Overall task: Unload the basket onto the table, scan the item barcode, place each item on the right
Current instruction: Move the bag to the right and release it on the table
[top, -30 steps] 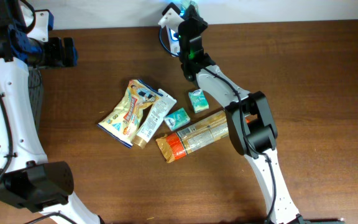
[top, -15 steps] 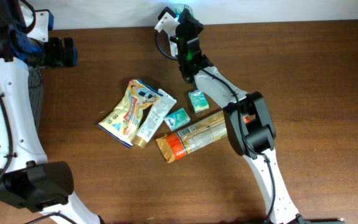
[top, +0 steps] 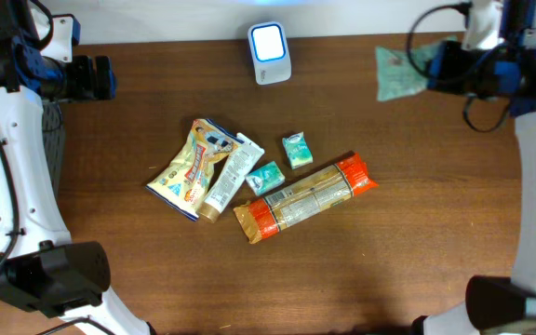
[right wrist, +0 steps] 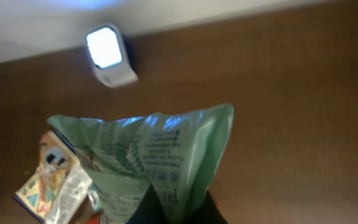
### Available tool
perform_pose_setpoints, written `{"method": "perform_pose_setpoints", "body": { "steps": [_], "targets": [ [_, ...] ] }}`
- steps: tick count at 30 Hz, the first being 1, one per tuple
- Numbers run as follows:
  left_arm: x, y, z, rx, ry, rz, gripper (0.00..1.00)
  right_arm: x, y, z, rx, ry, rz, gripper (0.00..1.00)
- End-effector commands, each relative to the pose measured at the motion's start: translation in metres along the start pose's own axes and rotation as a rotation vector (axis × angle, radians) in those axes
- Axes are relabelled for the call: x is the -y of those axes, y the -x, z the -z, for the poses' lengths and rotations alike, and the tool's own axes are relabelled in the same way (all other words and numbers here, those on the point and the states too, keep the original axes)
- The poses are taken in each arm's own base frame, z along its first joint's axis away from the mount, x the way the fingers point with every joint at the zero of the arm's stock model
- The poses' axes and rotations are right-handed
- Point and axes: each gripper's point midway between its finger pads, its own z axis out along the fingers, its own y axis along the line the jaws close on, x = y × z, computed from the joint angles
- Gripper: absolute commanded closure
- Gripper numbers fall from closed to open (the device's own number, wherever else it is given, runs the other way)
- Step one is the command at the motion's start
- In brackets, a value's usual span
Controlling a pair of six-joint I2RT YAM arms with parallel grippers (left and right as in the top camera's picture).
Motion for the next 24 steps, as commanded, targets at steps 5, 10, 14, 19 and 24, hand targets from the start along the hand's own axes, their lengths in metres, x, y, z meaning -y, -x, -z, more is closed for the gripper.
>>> {"method": "perform_pose_setpoints", "body": {
  "steps": [5,10,14,19,24],
  "targets": [
    [0.0,0.003,0.004,0.014,0.002,0.007,0.01,0.112,-0.084,-0.127,-0.43,-0.091,-0.295,0.96],
    [0.0,0.003,0.004,0.014,0.002,0.007,0.01,0.158,-0.146,-0.173,-0.642,-0.203,-0.364,0.96],
    [0.0,0.003,0.004,0.013,0.002,0.007,0.01,0.175,-0.168,-0.17,-0.7,-0.308,-0.342,0.96],
    [0.0,0.003,0.004,0.014,0.002,0.007,0.01,0.182,-0.167,-0.169,-0.693,-0.352,-0.336,0.96],
    [0.0,0.003,0.004,0.014,0.002,0.007,0.01,0.226,-0.153,-0.165,-0.557,-0.546,-0.511,0.96]
  ]
}}
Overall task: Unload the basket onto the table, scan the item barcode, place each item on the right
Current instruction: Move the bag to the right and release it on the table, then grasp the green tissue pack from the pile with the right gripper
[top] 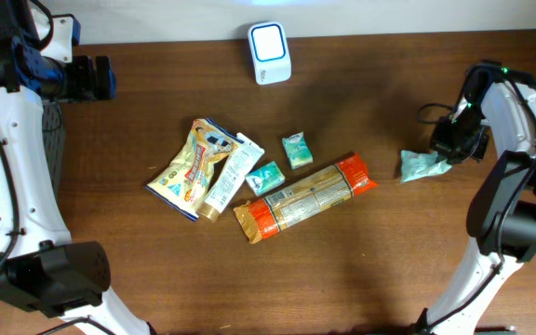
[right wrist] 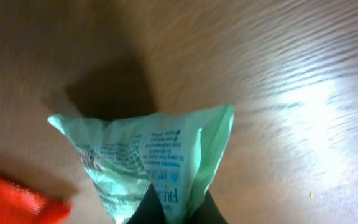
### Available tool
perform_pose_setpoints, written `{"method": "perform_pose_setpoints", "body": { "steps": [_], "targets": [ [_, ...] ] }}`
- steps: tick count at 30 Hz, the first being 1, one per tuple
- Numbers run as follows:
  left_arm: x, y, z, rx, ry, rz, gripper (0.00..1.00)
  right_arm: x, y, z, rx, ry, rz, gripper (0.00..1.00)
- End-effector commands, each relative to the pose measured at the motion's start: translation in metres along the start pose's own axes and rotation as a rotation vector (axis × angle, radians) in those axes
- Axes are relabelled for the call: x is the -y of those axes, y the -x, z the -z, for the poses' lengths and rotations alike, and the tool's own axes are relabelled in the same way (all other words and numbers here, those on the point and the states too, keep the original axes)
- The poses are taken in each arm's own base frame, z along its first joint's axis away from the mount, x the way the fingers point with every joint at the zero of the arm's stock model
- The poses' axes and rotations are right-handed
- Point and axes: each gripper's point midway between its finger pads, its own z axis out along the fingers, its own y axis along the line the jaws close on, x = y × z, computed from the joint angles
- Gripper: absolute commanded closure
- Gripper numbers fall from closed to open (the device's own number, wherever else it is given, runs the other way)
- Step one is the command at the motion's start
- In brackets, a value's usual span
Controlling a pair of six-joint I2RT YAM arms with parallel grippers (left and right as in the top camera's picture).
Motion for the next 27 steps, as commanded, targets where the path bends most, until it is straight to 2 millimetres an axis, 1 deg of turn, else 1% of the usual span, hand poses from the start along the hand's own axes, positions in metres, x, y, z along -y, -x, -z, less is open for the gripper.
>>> {"method": "perform_pose_setpoints", "body": {
  "steps": [1,2,3,4,5,6,7,9,10,11,12,13,14,15,16,17,18,19,20,21,22,23,25,26,27],
  "targets": [
    [0.0,0.003,0.004,0.014,0.002,0.007,0.01,0.039,0.021,0.0,0.071,-0.052,-0.202,0.96],
    [0.0,0.003,0.004,0.014,0.002,0.007,0.01,0.051,0.03,0.001,0.098,-0.042,-0.251,0.96],
    [0.0,0.003,0.004,0.014,0.002,0.007,0.01,0.059,0.034,0.001,0.11,-0.037,-0.276,0.96],
    [0.0,0.003,0.004,0.014,0.002,0.007,0.01,0.066,0.036,0.001,0.11,-0.034,-0.292,0.85],
    [0.0,0.003,0.004,0.014,0.002,0.007,0.01,0.068,0.031,0.001,0.093,-0.038,-0.291,0.59],
    [0.0,0.003,0.004,0.014,0.002,0.007,0.01,0.063,0.027,0.001,0.068,-0.015,-0.228,0.52],
    [0.0,0.003,0.004,0.014,0.002,0.007,0.01,0.059,0.02,0.008,0.039,0.0,-0.166,0.49],
    [0.0,0.003,0.004,0.014,0.002,0.007,0.01,0.059,0.021,0.028,0.041,0.005,-0.16,0.48],
    [0.0,0.003,0.004,0.014,0.002,0.007,0.01,0.05,0.023,0.054,0.057,0.041,-0.128,0.47],
    [0.0,0.003,0.004,0.014,0.002,0.007,0.01,0.024,0.024,0.084,0.087,0.144,-0.007,0.46],
    [0.0,0.003,0.004,0.014,0.002,0.007,0.01,-0.006,0.022,0.106,0.115,0.22,0.091,0.45],
    [0.0,0.003,0.004,0.014,0.002,0.007,0.01,-0.031,0.019,0.115,0.129,0.272,0.155,0.45],
    [0.0,0.003,0.004,0.014,0.002,0.007,0.01,-0.06,0.011,0.118,0.125,0.311,0.218,0.45],
    [0.0,0.003,0.004,0.014,0.002,0.007,0.01,-0.093,0.0,0.115,0.116,0.325,0.293,0.44],
    [0.0,0.003,0.004,0.014,0.002,0.007,0.01,-0.12,-0.01,0.112,0.115,0.327,0.359,0.38],
    [0.0,0.003,0.004,0.014,0.002,0.007,0.01,-0.148,-0.022,0.108,0.116,0.33,0.428,0.37],
    [0.0,0.003,0.004,0.014,0.002,0.007,0.01,-0.18,-0.04,0.098,0.107,0.334,0.481,0.34],
    [0.0,0.003,0.004,0.014,0.002,0.007,0.01,-0.2,-0.052,0.088,0.095,0.339,0.486,0.34],
    [0.0,0.003,0.004,0.014,0.002,0.007,0.01,-0.219,-0.065,0.073,0.081,0.342,0.495,0.35],
    [0.0,0.003,0.004,0.014,0.002,0.007,0.01,-0.229,-0.073,0.062,0.07,0.341,0.501,0.35],
    [0.0,0.003,0.004,0.014,0.002,0.007,0.01,-0.243,-0.088,0.043,0.045,0.355,0.51,0.36],
    [0.0,0.003,0.004,0.014,0.002,0.007,0.01,-0.252,-0.097,0.032,0.024,0.379,0.51,0.4],
    [0.0,0.003,0.004,0.014,0.002,0.007,0.01,-0.262,-0.111,0.005,-0.002,0.405,0.509,0.47],
    [0.0,0.003,0.004,0.014,0.002,0.007,0.01,-0.263,-0.114,0.001,-0.009,0.411,0.512,0.48],
    [0.0,0.003,0.004,0.014,0.002,0.007,0.01,-0.262,-0.116,-0.01,-0.012,0.412,0.499,0.5]
  ]
}}
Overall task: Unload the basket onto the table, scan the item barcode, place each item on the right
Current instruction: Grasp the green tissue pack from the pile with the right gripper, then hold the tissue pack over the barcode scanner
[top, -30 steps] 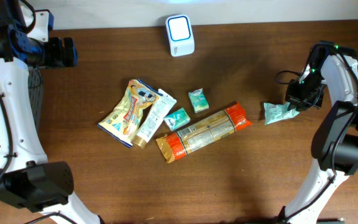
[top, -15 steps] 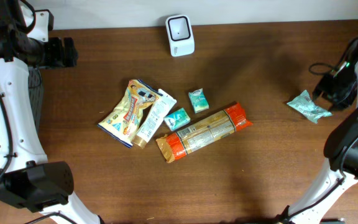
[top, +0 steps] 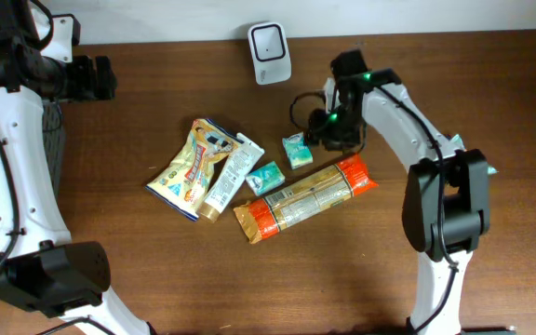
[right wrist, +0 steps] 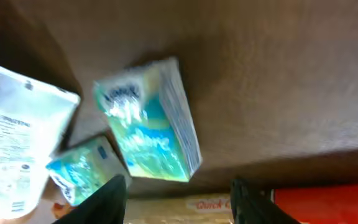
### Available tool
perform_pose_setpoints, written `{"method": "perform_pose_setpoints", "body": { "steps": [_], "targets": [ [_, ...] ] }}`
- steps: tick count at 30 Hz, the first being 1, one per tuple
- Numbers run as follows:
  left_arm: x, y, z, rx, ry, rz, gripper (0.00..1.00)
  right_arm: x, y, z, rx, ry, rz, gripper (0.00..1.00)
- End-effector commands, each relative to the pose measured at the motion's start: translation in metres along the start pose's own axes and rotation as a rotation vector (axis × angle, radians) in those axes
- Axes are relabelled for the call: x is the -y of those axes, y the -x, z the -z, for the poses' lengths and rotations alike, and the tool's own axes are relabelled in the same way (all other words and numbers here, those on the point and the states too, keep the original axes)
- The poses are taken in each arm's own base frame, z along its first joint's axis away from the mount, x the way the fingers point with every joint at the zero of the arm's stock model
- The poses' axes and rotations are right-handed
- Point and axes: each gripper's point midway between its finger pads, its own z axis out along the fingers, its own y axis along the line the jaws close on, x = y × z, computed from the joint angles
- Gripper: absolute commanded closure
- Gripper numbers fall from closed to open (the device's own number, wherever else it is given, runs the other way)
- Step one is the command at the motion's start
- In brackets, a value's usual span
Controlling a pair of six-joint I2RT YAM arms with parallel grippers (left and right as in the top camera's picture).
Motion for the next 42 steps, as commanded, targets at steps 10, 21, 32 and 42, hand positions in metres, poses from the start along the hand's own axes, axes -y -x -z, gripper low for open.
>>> {"method": "perform_pose_setpoints", "body": {
  "steps": [10,21,32,42],
  "targets": [
    [0.0,0.003,0.004,0.013,0.002,0.007,0.01,0.005,-0.024,-0.047,-0.026,0.075,-0.097,0.62],
    [0.0,0.003,0.004,0.014,0.002,0.007,0.01,-0.073,-0.001,0.119,0.121,0.728,0.072,0.96],
    [0.0,0.003,0.004,0.014,0.002,0.007,0.01,-0.073,0.001,0.173,-0.026,0.979,-0.224,0.96],
    [0.0,0.003,0.004,0.013,0.002,0.007,0.01,-0.082,-0.005,0.104,0.116,0.491,-0.034,0.96]
  ]
}}
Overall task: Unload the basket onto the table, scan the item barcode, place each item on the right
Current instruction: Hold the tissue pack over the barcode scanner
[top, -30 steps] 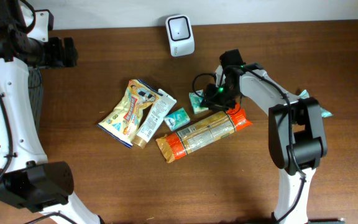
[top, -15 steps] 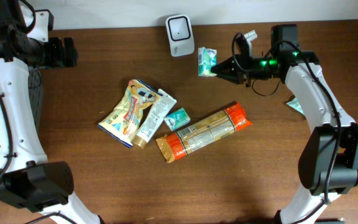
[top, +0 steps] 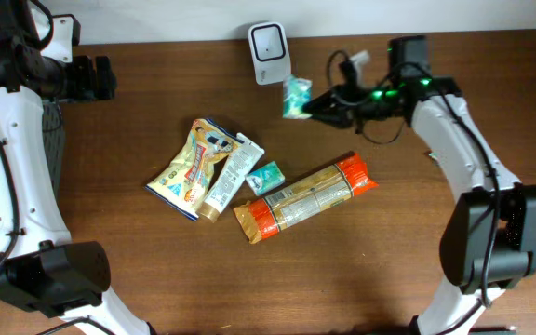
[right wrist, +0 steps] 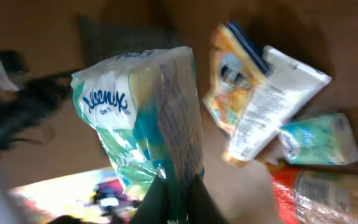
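A small teal-and-white Kleenex tissue pack (top: pixel 295 95) hangs in the air just right of and below the white scanner (top: pixel 270 52) at the back of the table. My right gripper (top: pixel 305 100) is shut on it, reaching in from the right. In the right wrist view the tissue pack (right wrist: pixel 138 118) fills the middle, its lower edge pinched by the right gripper (right wrist: pixel 173 190). My left gripper (top: pixel 94 77) stays at the far upper left, away from everything; its jaws are too dark to read.
On the brown table (top: pixel 408 251) lie a yellow snack bag (top: pixel 187 167), a white tube (top: pixel 232 174), a second small teal pack (top: pixel 266 177) and a long packet with orange ends (top: pixel 305 198). They also show below the held pack: snack bag (right wrist: pixel 232 81), tube (right wrist: pixel 272 102).
My right gripper was open over the tissue pack lying on the table by the long packet. Now it is shut on that pack and holds it up beside the scanner.
My right gripper held a pale green bag in the air at the upper right. Then it had the bag down at the table's right side. Then it stood open over the tissue pack in the middle, without the bag. Now it holds the tissue pack near the scanner.
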### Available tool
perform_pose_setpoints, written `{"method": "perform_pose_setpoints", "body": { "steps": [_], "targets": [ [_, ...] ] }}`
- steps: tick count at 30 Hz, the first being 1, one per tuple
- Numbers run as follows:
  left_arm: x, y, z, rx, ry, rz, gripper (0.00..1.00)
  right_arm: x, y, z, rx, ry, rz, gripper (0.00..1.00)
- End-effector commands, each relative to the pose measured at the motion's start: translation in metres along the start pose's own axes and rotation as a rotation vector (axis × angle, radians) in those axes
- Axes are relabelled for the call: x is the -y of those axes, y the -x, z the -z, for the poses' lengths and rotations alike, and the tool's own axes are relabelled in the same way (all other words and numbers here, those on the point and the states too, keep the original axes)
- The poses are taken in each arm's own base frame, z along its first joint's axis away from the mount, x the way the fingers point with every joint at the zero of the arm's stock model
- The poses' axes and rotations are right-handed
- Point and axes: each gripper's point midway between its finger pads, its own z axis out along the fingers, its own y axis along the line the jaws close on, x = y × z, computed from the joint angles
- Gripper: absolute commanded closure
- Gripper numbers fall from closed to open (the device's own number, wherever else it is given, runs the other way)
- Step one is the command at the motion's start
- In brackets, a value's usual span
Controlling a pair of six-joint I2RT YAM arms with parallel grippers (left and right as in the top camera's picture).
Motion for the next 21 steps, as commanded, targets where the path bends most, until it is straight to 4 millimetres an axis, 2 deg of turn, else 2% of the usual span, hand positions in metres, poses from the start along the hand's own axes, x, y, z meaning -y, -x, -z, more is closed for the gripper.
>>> {"method": "perform_pose_setpoints", "body": {
  "steps": [1,2,3,4,6,8,9,10,12,13,15,16,17,21],
  "targets": [
    [0.0,0.003,0.004,0.014,0.002,0.007,0.01,0.027,0.0,-0.009,0.082,-0.418,0.112,0.96],
    [0.0,0.003,0.004,0.014,0.002,0.007,0.01,0.023,0.003,0.003,0.129,-0.61,0.179,0.96],
    [0.0,0.003,0.004,0.014,0.002,0.007,0.01,0.002,0.013,0.021,0.222,-0.783,0.265,0.96],
    [0.0,0.003,0.004,0.014,0.002,0.007,0.01,-0.021,0.025,0.036,0.323,-0.891,0.358,0.96],
    [0.0,0.003,0.004,0.014,0.002,0.007,0.01,-0.056,0.049,0.056,0.54,-1.047,0.485,0.96],
    [0.0,0.003,0.004,0.014,0.002,0.007,0.01,-0.093,0.08,0.046,0.711,-1.15,0.732,0.96],
    [0.0,0.003,0.004,0.014,0.002,0.007,0.01,-0.104,0.103,0.035,0.784,-1.218,0.856,0.96],
    [0.0,0.003,0.004,0.014,0.002,0.007,0.01,-0.104,0.128,0.018,0.813,-1.282,0.979,0.96],
    [0.0,0.003,0.004,0.014,0.002,0.007,0.01,-0.062,0.178,-0.028,0.756,-1.427,1.201,0.96],
    [0.0,0.003,0.004,0.014,0.002,0.007,0.01,-0.044,0.189,-0.042,0.723,-1.462,1.252,0.96],
    [0.0,0.003,0.004,0.014,0.002,0.007,0.01,0.011,0.207,-0.07,0.626,-1.533,1.32,0.96],
    [0.0,0.003,0.004,0.014,0.002,0.007,0.01,0.03,0.211,-0.077,0.584,-1.565,1.342,0.96],
    [0.0,0.003,0.004,0.014,0.002,0.007,0.01,0.041,0.215,-0.078,0.586,-1.582,1.332,0.96],
    [0.0,0.003,0.004,0.014,0.002,0.007,0.01,0.042,0.217,-0.076,0.592,-1.584,1.327,0.96]
  ]
}}
